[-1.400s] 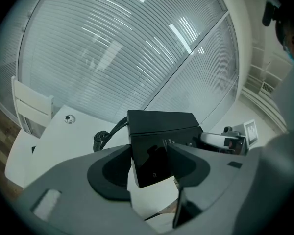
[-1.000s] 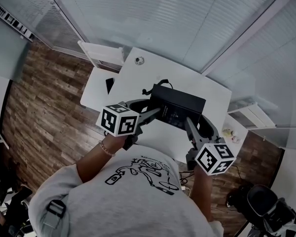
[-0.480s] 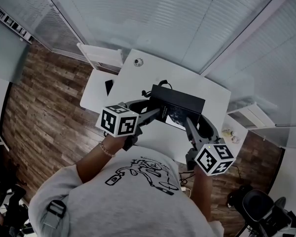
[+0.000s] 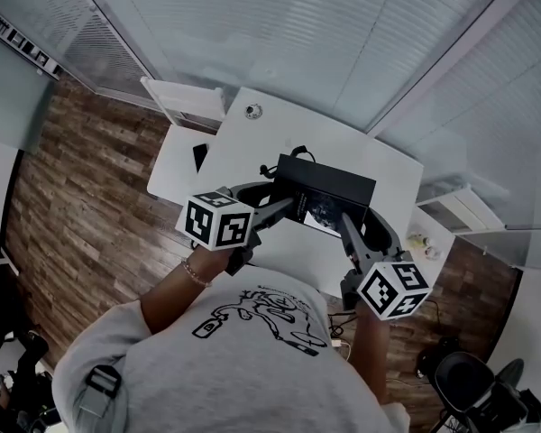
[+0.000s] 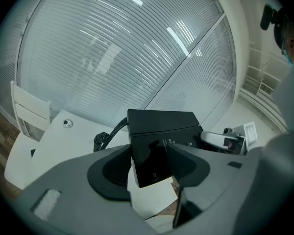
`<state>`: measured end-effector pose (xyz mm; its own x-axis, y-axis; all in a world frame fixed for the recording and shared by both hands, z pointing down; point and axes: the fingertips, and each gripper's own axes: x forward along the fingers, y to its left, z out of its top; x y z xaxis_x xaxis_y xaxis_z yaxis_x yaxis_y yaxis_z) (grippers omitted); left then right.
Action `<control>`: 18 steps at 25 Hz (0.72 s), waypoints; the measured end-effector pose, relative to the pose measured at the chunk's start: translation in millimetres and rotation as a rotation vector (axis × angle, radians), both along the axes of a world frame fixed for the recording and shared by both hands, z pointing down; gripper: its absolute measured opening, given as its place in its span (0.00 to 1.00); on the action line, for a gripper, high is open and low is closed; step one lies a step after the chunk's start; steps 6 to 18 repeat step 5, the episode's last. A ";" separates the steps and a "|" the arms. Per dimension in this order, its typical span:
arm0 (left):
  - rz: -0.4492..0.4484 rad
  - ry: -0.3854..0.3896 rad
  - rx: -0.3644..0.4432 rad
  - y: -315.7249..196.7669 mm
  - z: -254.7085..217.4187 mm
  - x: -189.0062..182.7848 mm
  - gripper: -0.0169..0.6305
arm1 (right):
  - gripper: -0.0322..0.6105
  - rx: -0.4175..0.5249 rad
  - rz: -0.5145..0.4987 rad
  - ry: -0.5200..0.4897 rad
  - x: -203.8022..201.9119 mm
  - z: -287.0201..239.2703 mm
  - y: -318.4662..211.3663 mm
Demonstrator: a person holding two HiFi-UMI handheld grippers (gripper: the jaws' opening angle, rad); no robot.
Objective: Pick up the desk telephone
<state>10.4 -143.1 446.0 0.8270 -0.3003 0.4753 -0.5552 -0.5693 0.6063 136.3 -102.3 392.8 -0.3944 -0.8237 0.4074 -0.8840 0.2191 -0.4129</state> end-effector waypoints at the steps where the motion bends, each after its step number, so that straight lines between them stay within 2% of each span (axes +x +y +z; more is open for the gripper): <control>1: 0.000 -0.001 0.000 0.1 -0.4 0.0 0.37 | 0.35 0.000 0.001 -0.001 0.1 -0.3 0.2; 18: -0.001 -0.001 -0.001 0.4 -1.9 -0.3 0.37 | 0.35 -0.001 0.002 -0.003 -0.1 -1.6 0.4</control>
